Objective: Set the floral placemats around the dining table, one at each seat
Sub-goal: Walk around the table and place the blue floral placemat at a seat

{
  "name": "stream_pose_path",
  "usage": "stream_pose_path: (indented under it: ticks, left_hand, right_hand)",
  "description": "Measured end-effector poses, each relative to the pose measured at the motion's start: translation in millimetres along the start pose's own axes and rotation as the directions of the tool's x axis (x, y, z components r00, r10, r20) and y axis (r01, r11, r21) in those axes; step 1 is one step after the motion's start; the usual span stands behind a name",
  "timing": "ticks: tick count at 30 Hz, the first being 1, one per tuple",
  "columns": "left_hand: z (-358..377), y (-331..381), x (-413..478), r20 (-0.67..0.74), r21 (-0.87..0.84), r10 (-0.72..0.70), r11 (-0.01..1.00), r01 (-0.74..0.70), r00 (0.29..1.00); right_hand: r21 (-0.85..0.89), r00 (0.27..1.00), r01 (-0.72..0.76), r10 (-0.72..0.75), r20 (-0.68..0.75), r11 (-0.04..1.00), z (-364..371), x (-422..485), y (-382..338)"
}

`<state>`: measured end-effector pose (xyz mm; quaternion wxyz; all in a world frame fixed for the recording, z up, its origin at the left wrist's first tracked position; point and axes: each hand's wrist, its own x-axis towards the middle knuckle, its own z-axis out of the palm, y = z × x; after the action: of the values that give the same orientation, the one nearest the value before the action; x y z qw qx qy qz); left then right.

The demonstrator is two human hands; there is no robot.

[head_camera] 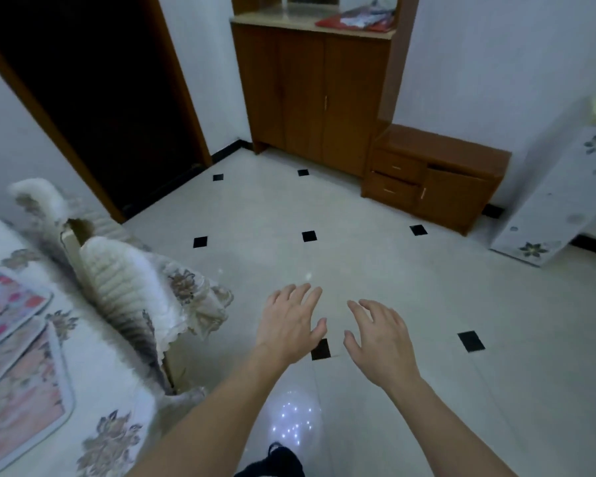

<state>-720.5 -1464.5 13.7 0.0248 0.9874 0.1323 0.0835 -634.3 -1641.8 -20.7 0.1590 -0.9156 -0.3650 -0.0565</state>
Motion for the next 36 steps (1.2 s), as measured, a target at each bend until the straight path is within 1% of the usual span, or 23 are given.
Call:
stream_pose_path:
  ticks: [3,8,12,16,20,25,27,30,34,36]
  left_hand:
    - [1,-20,25,-0.002,-0.008,-0.078,0.997,0.078,0.997]
    - [14,-65,70,-0.017,0.005,-0.161,0.987,0.161,0.987]
    - [33,-106,124,-0.038,-0.015,-0.210,0.978,0.210,0.977]
    - [52,-156,183,-0.015,-0.045,-0.271,0.962,0.270,0.963]
    - [56,-211,230,-0.018,-0.072,-0.340,0.939,0.338,0.940]
    - [53,-277,260,-0.040,-0.076,-0.439,0.897,0.435,0.898]
    - [54,-303,264,-0.060,-0.074,-0.493,0.870,0.488,0.868]
    - [54,-340,264,-0.047,-0.073,-0.586,0.810,0.582,0.809]
    - [58,-387,249,-0.040,-0.059,-0.700,0.714,0.698,0.713]
    - [58,-412,244,-0.039,-0.056,-0.752,0.659,0.750,0.658]
  right_hand:
    - [0.019,0.998,0.058,-0.059,0.034,0.998,13,42,2]
    - [0.028,0.987,0.142,-0.143,0.076,0.990,35,119,-6]
    - [0.019,0.977,0.196,-0.197,0.086,0.980,56,197,-14]
    - [-0.002,0.960,0.248,-0.245,0.133,0.969,77,279,-26]
    - [-0.030,0.938,0.318,-0.310,0.157,0.947,98,359,-49]
    - [0.015,0.904,0.399,-0.395,0.165,0.917,122,436,-95]
    - [0.030,0.879,0.449,-0.447,0.167,0.893,133,460,-117]
    - [0.054,0.830,0.524,-0.523,0.191,0.850,155,494,-150]
    - [0.118,0.746,0.620,-0.629,0.219,0.776,186,530,-206]
    - [0.152,0.690,0.671,-0.687,0.230,0.725,202,549,-237]
